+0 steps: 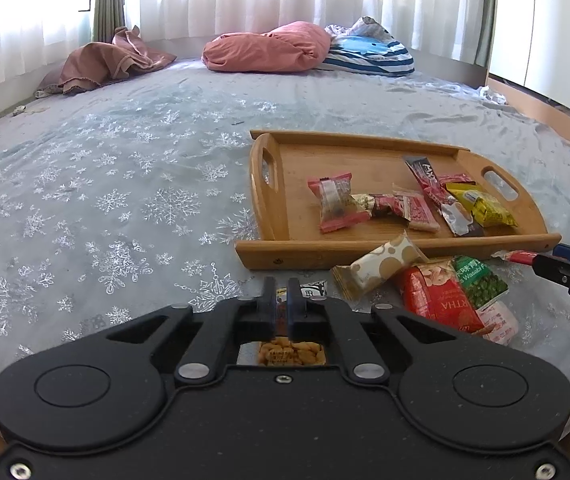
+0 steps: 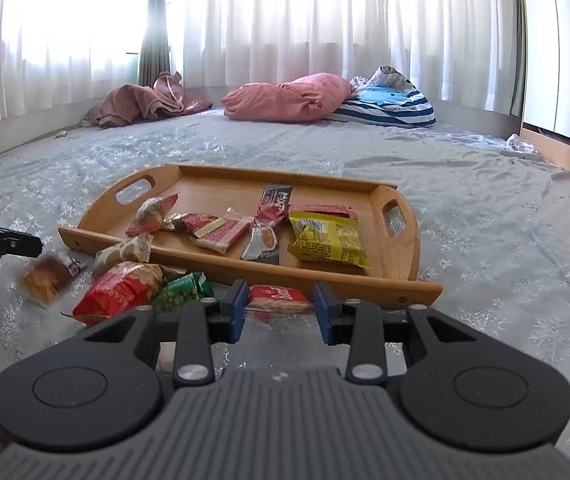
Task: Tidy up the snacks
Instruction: 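Grasp the peanut pack with the left tool while the right tool grasps the Biscoff biscuit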
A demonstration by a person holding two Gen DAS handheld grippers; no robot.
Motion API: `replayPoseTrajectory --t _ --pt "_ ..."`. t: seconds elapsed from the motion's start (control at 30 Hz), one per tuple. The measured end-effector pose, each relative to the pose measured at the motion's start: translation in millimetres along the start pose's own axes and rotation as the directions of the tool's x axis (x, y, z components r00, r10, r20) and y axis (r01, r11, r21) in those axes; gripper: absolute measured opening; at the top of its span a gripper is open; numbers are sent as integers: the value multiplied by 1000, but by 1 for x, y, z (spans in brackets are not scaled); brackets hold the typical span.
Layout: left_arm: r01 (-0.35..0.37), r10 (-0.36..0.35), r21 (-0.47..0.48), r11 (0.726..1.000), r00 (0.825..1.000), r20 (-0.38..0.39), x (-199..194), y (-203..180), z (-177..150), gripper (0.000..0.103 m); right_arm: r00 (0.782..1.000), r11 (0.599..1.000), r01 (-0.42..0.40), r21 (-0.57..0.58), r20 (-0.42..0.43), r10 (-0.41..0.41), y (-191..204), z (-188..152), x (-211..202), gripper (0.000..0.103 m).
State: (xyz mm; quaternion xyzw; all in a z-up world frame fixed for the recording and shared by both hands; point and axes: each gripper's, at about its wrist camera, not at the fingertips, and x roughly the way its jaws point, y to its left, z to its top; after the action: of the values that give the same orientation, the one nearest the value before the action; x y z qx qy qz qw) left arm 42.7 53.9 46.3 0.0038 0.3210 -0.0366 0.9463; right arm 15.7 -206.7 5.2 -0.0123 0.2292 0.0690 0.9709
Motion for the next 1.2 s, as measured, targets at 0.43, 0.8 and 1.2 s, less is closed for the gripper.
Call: replayPoseTrajectory --t 0.43,0.8,1.2 --pt "-18 18 -17 1000 1000 -14 2 1 -17 45 1000 1000 5 12 13 -5 1 0 -6 40" --pt "22 -26 -62 998 998 -64 18 -5 -21 55 999 1000 10 25 -35 -9 3 -11 3 40" --pt "36 -39 -50 998 998 -58 14 -11 -19 38 995 1000 -4 16 -98 6 5 -22 7 44"
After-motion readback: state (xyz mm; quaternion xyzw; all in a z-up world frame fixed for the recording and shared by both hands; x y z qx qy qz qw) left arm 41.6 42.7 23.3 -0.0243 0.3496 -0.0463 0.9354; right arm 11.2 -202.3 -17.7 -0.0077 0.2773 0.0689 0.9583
